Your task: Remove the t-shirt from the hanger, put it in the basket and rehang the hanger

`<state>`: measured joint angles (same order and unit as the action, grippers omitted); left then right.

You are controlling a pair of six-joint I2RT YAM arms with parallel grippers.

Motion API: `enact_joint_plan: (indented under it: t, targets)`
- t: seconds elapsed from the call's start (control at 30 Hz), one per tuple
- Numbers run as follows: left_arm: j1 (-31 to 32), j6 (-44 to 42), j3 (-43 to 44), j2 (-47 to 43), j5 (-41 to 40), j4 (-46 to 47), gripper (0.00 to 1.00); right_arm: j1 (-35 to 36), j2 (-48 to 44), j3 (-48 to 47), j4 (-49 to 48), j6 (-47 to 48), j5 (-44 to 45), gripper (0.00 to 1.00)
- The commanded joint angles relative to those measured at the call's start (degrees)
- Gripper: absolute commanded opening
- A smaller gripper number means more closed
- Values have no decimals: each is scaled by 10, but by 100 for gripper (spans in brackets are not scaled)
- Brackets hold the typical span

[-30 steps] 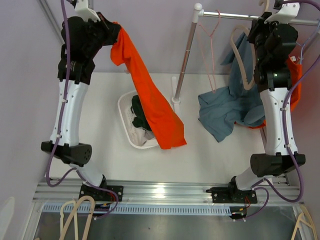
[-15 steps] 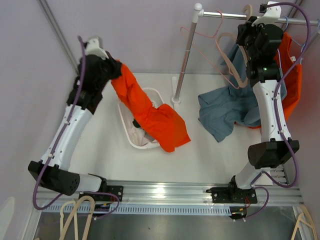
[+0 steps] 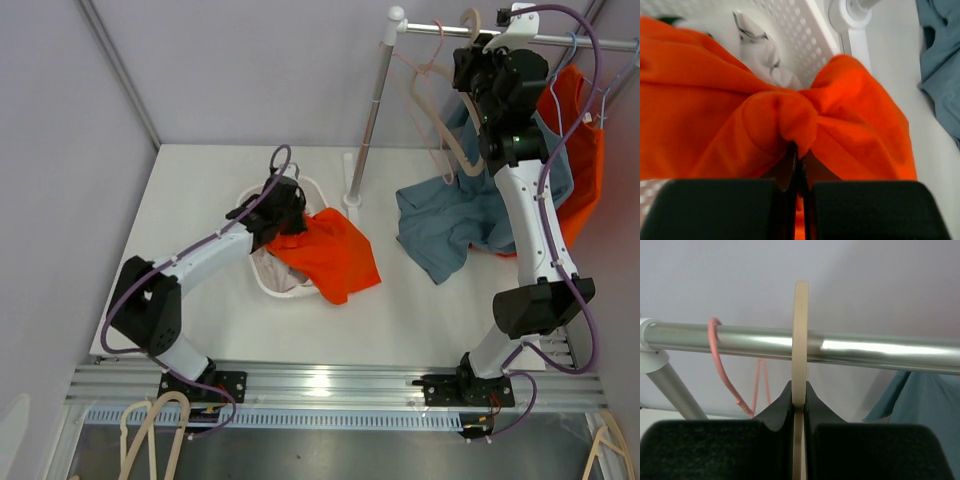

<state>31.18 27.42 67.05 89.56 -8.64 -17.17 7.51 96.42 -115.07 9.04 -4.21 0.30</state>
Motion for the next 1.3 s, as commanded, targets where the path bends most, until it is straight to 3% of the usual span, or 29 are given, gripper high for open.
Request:
enact_joint_plan:
  t: [0.0, 0.13, 0.33, 0.37, 0.4, 0.47, 0.5, 0.6, 0.63, 0.67, 0.8, 0.83, 0.87, 0.97, 1.1, 1.17, 1.2, 1.27]
  targets:
    - [5, 39, -43, 40, 39, 33, 1, 8, -15, -10, -28, 13, -4, 0]
    - [5, 57, -42, 117, 127, 49, 1, 14, -17, -6, -23, 18, -3, 0]
    - [5, 43, -11, 118, 106, 27, 1, 21, -23, -14, -12, 26, -4, 0]
    - [5, 38, -3, 109, 89, 15, 9, 22, -23, -17, -10, 29, 14, 0]
    - [5, 33, 14, 98, 76, -5, 36, 22, -24, -18, -10, 28, 15, 0]
    - [5, 26, 18, 49, 51, -16, 63, 22, -25, -20, -10, 26, 15, 0]
    - [7, 27, 21, 29, 24, -26, 99, 22, -25, -21, -10, 25, 13, 0]
    - [22, 20, 21, -55, -33, -31, 99, 22, -23, -26, -7, 19, 13, 0]
    - [27, 14, 22, -95, -46, -32, 100, 22, -23, -27, -6, 18, 14, 4]
    - [33, 12, 25, -114, -64, -36, 99, 22, -23, -26, -5, 17, 15, 21]
    - [76, -17, 29, -202, -131, -31, 99, 23, -26, -27, -1, 17, 29, 38]
    - [81, -29, 33, -215, -145, -31, 99, 24, -30, -27, 3, 17, 36, 44]
    - [87, -33, 37, -234, -150, -34, 99, 24, -32, -28, 5, 18, 51, 57]
    - [109, -47, 61, -249, -169, -51, 100, 21, -42, -37, 26, 27, 80, 64]
    - [134, -72, 65, -274, -190, -40, 100, -21, -53, -103, 162, 4, 154, 66]
    - [151, -83, 49, -289, -195, -19, 99, -63, -58, -136, 224, -39, 120, 69]
    - [157, -95, 18, -307, -193, 13, 99, -110, -70, -148, 263, -31, 37, 70]
    - [169, -96, -1, -322, -182, 35, 100, -137, -88, -140, 279, -23, 12, 77]
